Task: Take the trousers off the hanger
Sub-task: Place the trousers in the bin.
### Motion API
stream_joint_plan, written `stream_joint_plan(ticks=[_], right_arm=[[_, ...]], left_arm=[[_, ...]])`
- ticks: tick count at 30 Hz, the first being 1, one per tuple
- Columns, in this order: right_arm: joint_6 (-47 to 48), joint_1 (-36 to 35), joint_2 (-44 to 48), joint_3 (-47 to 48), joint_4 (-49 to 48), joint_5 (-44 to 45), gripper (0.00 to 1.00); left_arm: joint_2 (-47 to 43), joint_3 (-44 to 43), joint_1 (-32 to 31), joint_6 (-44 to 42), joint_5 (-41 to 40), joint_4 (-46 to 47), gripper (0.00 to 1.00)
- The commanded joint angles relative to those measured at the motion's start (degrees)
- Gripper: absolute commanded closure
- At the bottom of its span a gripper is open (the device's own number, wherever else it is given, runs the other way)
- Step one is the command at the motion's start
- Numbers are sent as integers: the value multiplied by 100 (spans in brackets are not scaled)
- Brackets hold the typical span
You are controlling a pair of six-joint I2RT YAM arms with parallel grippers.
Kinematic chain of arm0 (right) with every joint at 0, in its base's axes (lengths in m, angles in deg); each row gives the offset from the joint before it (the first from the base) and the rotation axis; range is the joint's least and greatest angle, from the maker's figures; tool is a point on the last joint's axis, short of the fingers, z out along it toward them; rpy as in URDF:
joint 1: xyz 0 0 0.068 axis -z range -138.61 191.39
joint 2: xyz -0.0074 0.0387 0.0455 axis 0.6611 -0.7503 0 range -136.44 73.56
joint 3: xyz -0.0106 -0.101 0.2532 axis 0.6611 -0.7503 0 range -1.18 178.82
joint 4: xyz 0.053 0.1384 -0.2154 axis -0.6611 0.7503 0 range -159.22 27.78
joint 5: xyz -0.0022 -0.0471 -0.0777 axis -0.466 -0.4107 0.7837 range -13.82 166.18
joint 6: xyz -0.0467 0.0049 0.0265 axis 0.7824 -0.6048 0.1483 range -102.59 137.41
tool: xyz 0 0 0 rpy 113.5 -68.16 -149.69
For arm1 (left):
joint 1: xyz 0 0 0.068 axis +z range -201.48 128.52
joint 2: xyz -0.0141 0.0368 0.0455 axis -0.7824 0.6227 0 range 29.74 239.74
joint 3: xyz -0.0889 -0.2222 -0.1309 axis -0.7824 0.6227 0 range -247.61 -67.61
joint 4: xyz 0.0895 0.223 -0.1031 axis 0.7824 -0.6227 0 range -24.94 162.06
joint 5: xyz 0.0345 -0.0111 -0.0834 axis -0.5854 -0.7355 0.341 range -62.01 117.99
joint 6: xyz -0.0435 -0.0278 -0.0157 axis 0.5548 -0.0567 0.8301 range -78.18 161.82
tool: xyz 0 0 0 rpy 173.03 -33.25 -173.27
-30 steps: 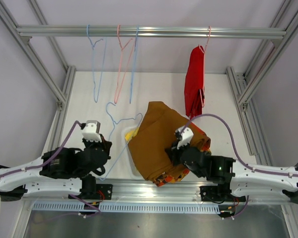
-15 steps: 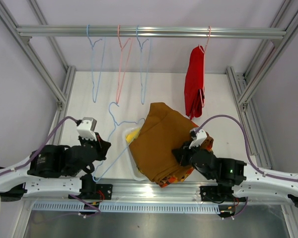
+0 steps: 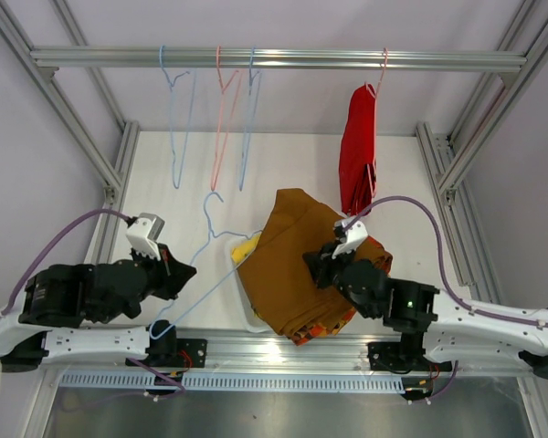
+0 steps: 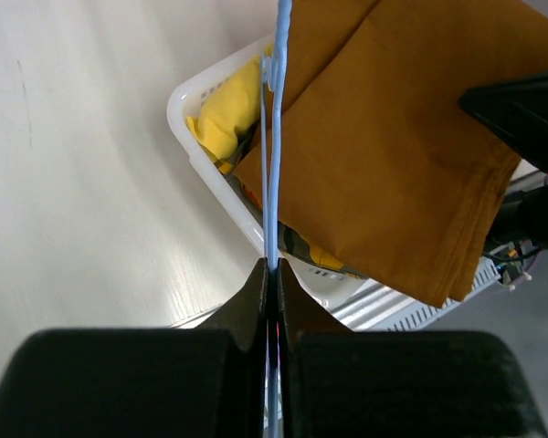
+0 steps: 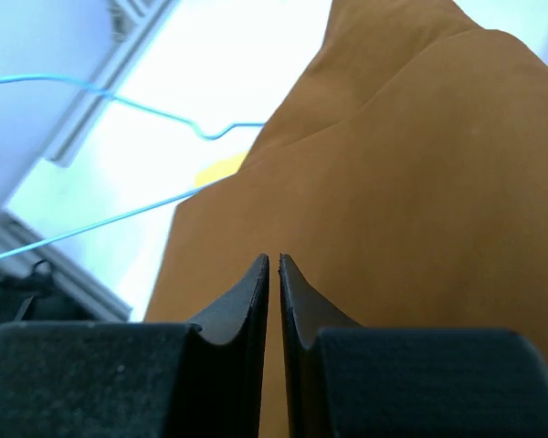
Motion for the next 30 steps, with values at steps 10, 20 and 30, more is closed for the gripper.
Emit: stream_joint_plan(ticks=[10,20,30], right_arm=[[79,423,-1373,-673,-1667,-13,85],[-133,423,-995,-867,-1281,39,98],[-282,502,-889,-990,-1026,-22,100]], left_arm=[[-282,-611,-17,-624,907,116,99],[-309,-787,-17,-1283,1390,1205,99],[-151,-1094,-17,-1776,1400,2076,99]])
